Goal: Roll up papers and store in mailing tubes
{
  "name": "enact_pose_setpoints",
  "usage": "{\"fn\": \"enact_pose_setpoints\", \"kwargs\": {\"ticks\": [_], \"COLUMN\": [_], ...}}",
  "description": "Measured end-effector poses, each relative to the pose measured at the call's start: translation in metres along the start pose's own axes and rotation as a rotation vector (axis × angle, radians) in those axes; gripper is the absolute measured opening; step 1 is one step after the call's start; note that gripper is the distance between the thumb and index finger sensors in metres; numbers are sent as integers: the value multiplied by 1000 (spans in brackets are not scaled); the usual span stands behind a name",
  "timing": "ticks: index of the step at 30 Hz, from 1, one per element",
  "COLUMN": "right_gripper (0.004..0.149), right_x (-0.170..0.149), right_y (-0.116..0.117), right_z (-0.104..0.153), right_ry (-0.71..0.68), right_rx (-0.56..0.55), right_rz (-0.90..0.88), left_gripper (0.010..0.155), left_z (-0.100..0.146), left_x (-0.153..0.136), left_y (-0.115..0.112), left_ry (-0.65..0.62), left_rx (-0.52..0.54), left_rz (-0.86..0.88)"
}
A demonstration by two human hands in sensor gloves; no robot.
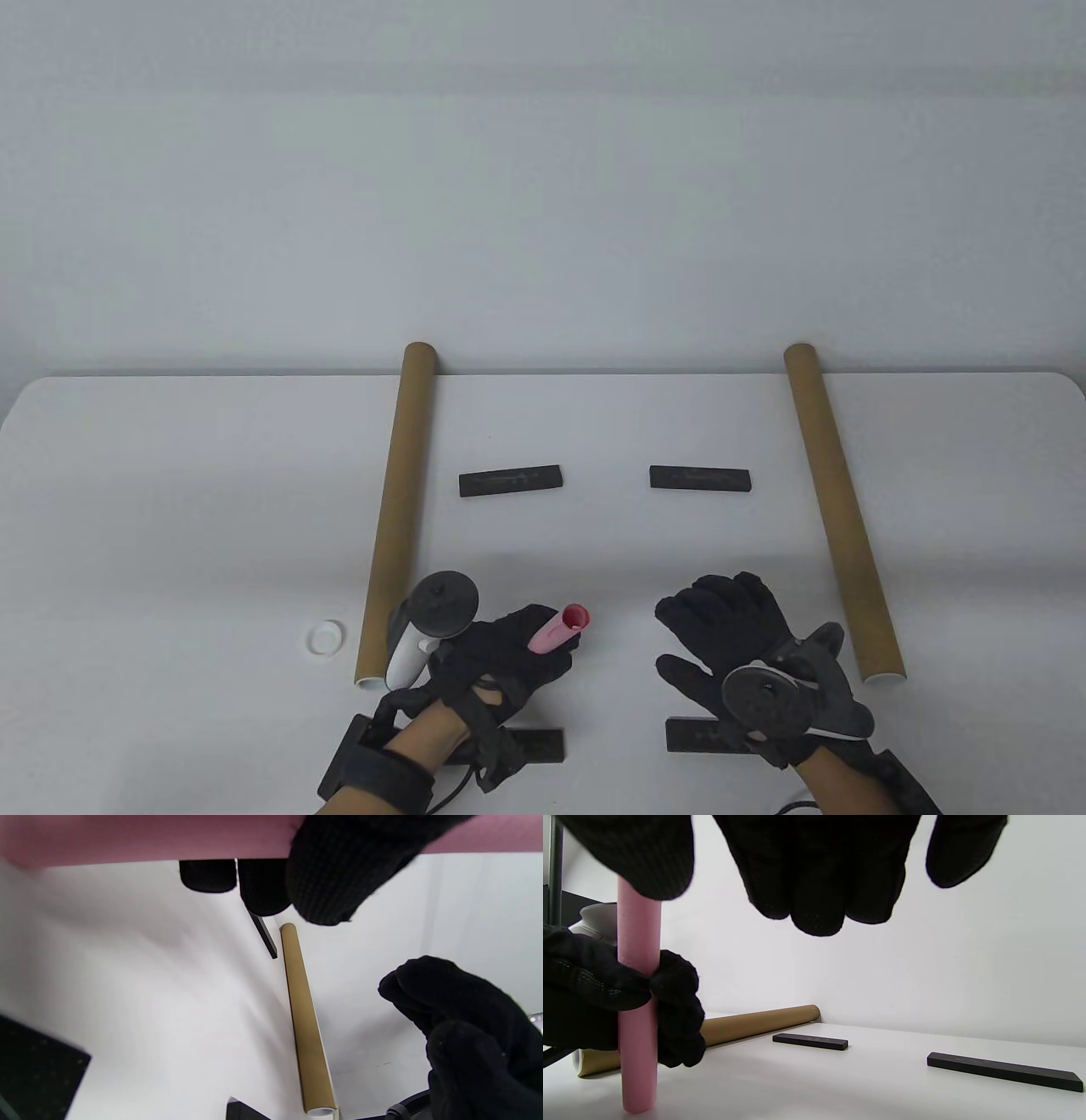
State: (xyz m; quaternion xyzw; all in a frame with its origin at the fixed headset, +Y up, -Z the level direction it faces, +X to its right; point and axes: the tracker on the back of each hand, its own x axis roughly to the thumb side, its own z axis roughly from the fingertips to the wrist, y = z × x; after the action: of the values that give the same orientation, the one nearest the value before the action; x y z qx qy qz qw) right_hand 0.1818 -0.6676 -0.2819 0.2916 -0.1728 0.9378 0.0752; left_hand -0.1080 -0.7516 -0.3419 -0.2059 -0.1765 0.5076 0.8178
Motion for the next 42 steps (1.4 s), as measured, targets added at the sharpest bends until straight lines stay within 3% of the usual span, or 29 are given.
{"fn": "enact_pose_setpoints", "kwargs": {"ticks": [4, 7, 9, 13, 14, 19, 22, 26, 30, 32, 38, 42], "right_gripper": [66, 67, 69, 74, 76, 86, 93, 104, 106, 104, 87, 85], "right_x": [-10, -22, -33, -55, -62, -102, -132, -192, -229, -233, -232, -227], "right_y": [-2, -3, -3, -3, -2, 0, 6, 41, 69, 76, 86, 70], "right_z": [1, 2, 3, 5, 5, 6, -1, -8, -1, 3, 6, 12], "right_ry": [50, 115, 176, 314, 350, 602, 775, 1020, 1230, 1307, 1328, 1315], "right_rx": [-31, -48, -46, -18, -1, 106, 192, 466, 566, 577, 557, 528], "right_rz": [17, 15, 29, 50, 48, 14, 24, 4, 40, 32, 129, -23], "left_gripper": [39, 41, 44, 47, 47, 47, 48, 48, 47, 47, 47, 47], "left_z": [11, 25, 38, 47, 47, 47, 45, 48, 50, 50, 47, 47], "left_x": [26, 48, 63, 76, 75, 61, 54, 51, 51, 50, 45, 42], "left_y": [5, 9, 10, 10, 11, 28, 33, 41, 44, 43, 43, 44], "left_ry": [-100, -139, -182, -135, -115, -26, 1, 13, 10, 5, 11, 25], "left_rx": [66, 155, 263, 448, 468, 462, 446, 448, 450, 444, 414, 410], "left_rz": [-140, -370, -681, -1294, -1344, -1231, -1278, -1245, -1242, -1229, -1255, -1219]}}
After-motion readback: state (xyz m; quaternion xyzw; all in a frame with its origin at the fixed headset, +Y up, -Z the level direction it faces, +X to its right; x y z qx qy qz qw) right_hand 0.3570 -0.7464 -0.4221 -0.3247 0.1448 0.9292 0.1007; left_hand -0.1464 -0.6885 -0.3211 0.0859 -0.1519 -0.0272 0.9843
